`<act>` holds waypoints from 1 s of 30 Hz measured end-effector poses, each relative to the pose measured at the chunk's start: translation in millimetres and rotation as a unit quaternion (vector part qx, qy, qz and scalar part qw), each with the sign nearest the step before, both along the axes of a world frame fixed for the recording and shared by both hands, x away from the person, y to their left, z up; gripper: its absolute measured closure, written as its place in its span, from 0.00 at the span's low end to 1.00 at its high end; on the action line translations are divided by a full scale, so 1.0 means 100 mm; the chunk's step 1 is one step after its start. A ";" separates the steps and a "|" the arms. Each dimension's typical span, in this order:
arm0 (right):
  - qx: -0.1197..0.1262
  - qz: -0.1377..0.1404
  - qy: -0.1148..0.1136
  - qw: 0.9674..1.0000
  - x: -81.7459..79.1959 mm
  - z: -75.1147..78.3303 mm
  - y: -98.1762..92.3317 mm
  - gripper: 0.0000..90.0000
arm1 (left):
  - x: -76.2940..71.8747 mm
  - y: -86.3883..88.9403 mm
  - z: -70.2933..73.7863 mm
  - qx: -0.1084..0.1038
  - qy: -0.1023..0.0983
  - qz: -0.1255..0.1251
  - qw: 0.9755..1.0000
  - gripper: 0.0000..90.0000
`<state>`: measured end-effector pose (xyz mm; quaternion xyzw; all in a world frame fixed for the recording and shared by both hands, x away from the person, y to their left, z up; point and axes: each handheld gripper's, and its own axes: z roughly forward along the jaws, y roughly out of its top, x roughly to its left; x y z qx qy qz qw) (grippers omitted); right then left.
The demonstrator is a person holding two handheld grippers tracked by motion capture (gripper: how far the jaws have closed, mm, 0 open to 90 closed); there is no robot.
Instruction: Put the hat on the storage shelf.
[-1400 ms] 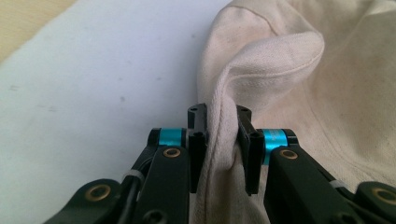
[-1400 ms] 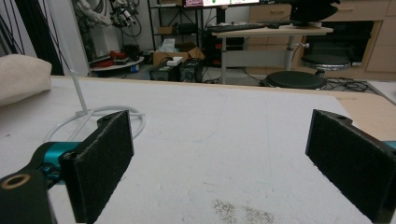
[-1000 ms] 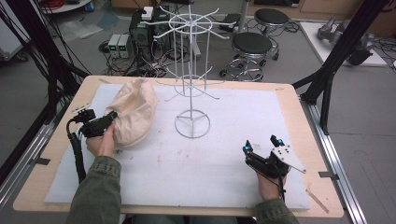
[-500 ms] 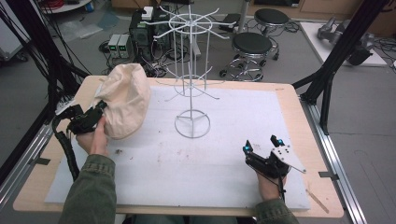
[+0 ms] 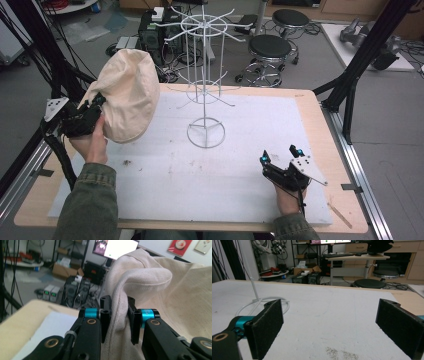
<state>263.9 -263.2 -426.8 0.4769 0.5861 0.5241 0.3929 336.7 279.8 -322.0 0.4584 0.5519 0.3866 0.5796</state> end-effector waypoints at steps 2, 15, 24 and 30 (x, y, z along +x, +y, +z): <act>0.000 0.000 0.000 1.000 0.00 0.00 0.00 0.07 | -0.03 -0.04 0.07 0.020 -0.014 -0.003 1.000 0.86; 0.000 0.002 0.001 1.000 0.00 0.00 0.00 0.07 | -0.12 -0.06 0.32 0.064 -0.069 -0.062 0.994 0.86; 0.003 0.002 0.003 1.000 -0.01 0.00 0.01 0.07 | -0.26 0.05 0.52 0.070 -0.107 -0.072 0.989 0.86; 0.001 0.002 0.002 1.000 -0.01 0.00 0.01 0.07 | -0.35 0.08 0.64 0.058 -0.137 -0.089 0.985 0.86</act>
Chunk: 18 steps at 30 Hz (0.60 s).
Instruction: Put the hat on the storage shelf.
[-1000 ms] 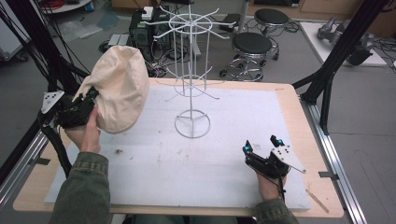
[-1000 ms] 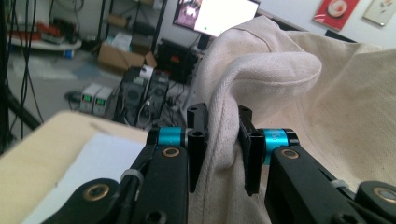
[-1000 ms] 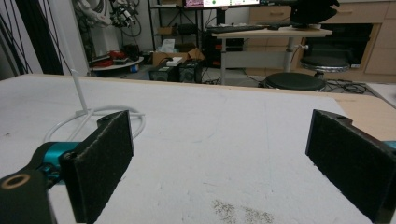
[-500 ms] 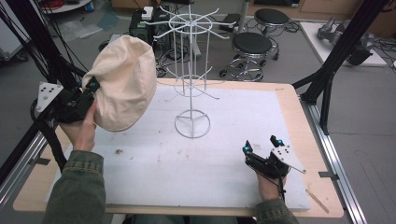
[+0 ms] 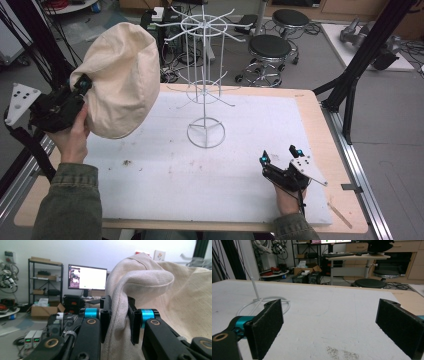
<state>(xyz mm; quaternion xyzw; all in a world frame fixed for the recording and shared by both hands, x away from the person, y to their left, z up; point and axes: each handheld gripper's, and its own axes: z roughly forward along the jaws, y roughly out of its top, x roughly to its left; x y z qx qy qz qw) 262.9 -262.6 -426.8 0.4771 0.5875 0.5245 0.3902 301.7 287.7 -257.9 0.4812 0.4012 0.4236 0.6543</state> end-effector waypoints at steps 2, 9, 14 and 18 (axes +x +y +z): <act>-0.001 0.000 -0.001 1.000 0.00 0.00 0.00 0.07 | -0.03 -0.01 0.05 0.003 -0.010 -0.003 1.000 0.86; 0.000 0.000 -0.002 1.000 0.00 0.00 0.00 0.07 | -0.12 0.00 0.22 -0.012 -0.045 -0.013 0.999 0.86; 0.003 0.000 0.001 1.000 0.00 0.00 0.00 0.07 | -0.15 0.02 0.36 -0.022 -0.064 -0.019 0.998 0.86; 0.002 0.000 -0.001 1.000 0.00 0.00 0.00 0.07 | -0.16 0.00 0.47 -0.030 -0.078 -0.025 0.996 0.86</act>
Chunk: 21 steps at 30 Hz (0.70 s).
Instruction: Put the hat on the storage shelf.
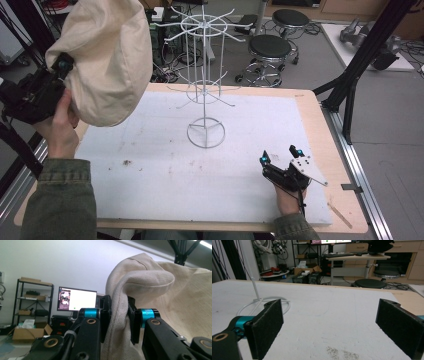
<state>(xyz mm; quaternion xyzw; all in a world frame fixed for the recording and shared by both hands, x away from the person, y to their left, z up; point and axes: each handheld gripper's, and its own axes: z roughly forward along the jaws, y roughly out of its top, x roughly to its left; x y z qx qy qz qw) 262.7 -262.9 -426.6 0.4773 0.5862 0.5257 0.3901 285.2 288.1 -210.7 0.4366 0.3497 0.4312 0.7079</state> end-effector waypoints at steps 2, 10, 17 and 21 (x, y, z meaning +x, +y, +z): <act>-0.001 0.000 0.000 1.000 0.00 0.00 0.00 0.07 | 0.00 -0.02 0.05 -0.002 -0.006 -0.001 1.000 0.86; -0.002 0.002 -0.003 1.000 0.00 0.00 0.00 0.07 | 0.10 -0.16 0.24 -0.004 -0.016 -0.017 1.000 0.86; 0.000 0.005 -0.001 1.000 -0.01 0.00 -0.01 0.07 | 0.27 -0.37 0.29 -0.013 -0.015 -0.032 0.999 0.85; -0.001 0.008 -0.001 1.000 -0.01 0.00 -0.01 0.07 | 0.42 -0.52 0.34 -0.020 -0.013 -0.043 0.999 0.86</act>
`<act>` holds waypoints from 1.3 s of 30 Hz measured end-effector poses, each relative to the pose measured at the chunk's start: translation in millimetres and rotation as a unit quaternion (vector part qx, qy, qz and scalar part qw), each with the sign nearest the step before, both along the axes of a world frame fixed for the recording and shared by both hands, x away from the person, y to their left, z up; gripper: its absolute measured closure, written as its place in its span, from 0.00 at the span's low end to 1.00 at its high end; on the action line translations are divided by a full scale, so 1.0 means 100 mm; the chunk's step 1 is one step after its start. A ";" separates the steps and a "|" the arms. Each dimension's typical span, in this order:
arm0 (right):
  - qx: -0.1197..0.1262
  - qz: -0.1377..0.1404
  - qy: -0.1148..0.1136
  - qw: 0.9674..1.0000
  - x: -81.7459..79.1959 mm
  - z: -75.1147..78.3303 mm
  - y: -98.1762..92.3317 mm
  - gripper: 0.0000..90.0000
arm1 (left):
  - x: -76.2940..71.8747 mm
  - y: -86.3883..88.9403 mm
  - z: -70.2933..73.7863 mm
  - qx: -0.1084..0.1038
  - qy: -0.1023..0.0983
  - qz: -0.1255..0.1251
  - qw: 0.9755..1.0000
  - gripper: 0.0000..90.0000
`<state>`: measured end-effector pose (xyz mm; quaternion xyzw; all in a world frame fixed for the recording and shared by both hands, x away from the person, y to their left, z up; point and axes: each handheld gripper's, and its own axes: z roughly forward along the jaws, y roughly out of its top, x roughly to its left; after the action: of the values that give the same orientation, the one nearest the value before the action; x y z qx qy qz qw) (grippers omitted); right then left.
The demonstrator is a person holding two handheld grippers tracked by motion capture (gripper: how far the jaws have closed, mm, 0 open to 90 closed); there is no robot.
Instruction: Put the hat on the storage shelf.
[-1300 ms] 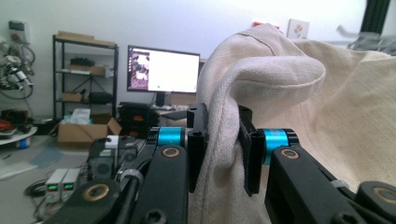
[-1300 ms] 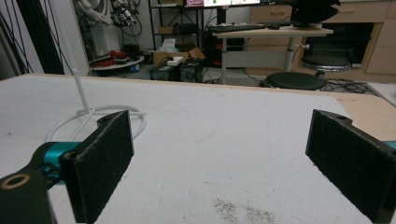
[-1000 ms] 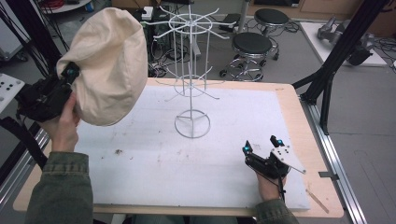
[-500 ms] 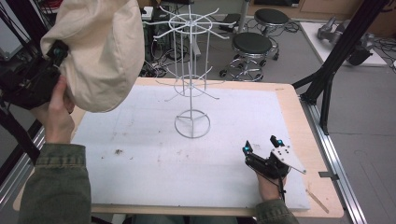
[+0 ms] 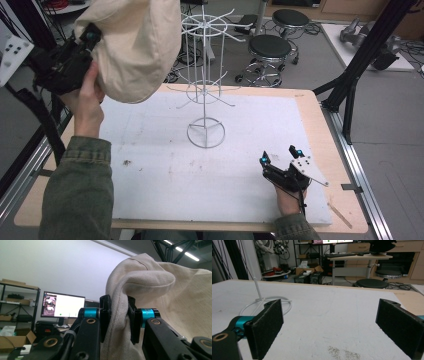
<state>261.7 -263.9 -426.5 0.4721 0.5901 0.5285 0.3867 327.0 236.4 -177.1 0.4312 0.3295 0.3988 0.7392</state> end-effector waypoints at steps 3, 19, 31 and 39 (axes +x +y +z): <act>0.001 0.000 0.000 1.000 0.00 0.00 0.00 0.07 | 0.12 -0.12 0.04 -0.006 0.006 -0.004 1.000 0.85; 0.003 0.005 -0.003 1.000 0.00 0.00 -0.01 0.07 | 0.40 -0.41 -0.07 -0.001 0.031 -0.011 0.999 0.85; 0.002 0.004 0.000 1.000 -0.01 0.00 0.00 0.07 | 0.44 -0.41 -0.62 0.034 0.076 -0.042 0.996 0.84; 0.003 0.002 -0.001 1.000 -0.01 0.00 0.00 0.07 | 0.45 -0.44 -0.72 0.040 0.085 -0.049 0.994 0.83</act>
<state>261.2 -264.3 -426.2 0.4714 0.5895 0.5313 0.3847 371.6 192.5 -248.7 0.5089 0.3534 0.3367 0.7091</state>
